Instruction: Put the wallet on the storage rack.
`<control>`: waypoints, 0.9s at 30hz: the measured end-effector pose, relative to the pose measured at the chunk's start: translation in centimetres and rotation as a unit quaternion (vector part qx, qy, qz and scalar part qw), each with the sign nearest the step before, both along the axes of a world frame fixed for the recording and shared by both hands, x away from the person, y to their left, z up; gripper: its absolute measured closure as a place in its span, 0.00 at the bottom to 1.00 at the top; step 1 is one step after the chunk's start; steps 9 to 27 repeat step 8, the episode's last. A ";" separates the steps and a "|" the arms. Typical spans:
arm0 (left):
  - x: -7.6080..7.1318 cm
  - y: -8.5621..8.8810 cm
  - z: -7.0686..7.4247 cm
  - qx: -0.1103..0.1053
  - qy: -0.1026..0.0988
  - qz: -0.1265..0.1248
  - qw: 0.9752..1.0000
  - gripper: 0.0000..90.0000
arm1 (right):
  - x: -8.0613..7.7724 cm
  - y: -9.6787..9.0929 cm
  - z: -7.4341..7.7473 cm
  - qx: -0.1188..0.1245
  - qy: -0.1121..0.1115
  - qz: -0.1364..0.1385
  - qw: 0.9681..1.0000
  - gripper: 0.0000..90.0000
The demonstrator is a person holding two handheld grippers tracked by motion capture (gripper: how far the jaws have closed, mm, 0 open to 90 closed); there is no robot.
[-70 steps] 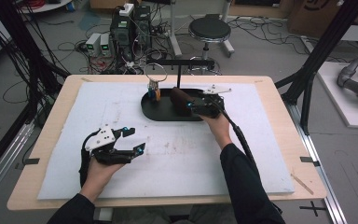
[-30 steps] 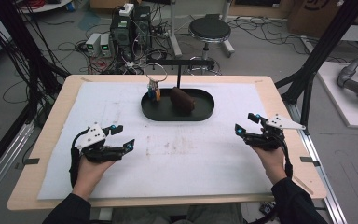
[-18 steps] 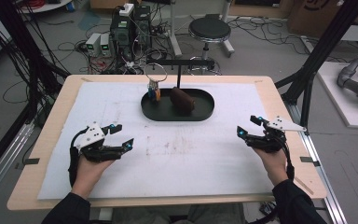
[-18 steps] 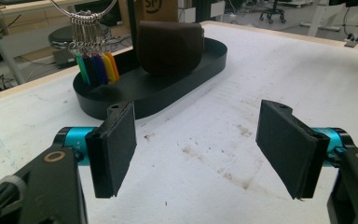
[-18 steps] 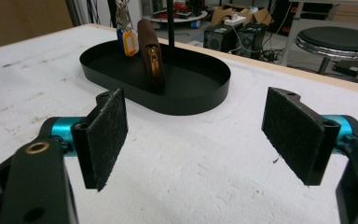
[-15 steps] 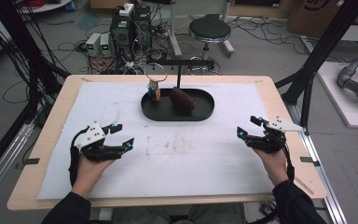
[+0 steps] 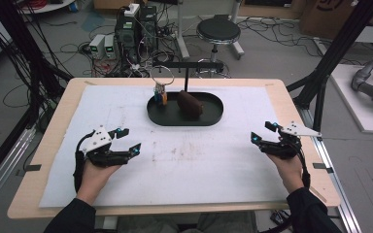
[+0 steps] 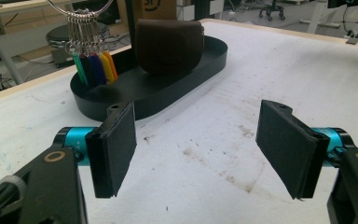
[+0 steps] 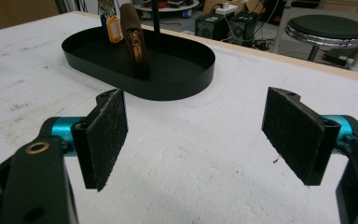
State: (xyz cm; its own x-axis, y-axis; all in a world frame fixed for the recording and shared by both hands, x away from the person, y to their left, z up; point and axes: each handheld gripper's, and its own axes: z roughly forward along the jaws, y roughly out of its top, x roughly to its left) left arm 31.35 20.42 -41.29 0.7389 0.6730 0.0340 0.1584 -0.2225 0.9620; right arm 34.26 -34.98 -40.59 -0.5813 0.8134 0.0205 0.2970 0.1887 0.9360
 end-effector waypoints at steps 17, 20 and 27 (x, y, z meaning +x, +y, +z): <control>-0.1 0.0 0.0 0.003 -0.001 0.000 1.000 0.32 | 0.1 0.1 0.0 0.000 -0.004 -0.001 1.000 0.25; -0.1 0.0 0.0 0.003 -0.001 0.000 1.000 0.32 | 0.1 0.1 0.0 0.000 -0.004 -0.001 1.000 0.25; -0.1 0.0 0.0 0.003 -0.001 0.000 1.000 0.32 | 0.1 0.1 0.0 0.000 -0.004 -0.001 1.000 0.25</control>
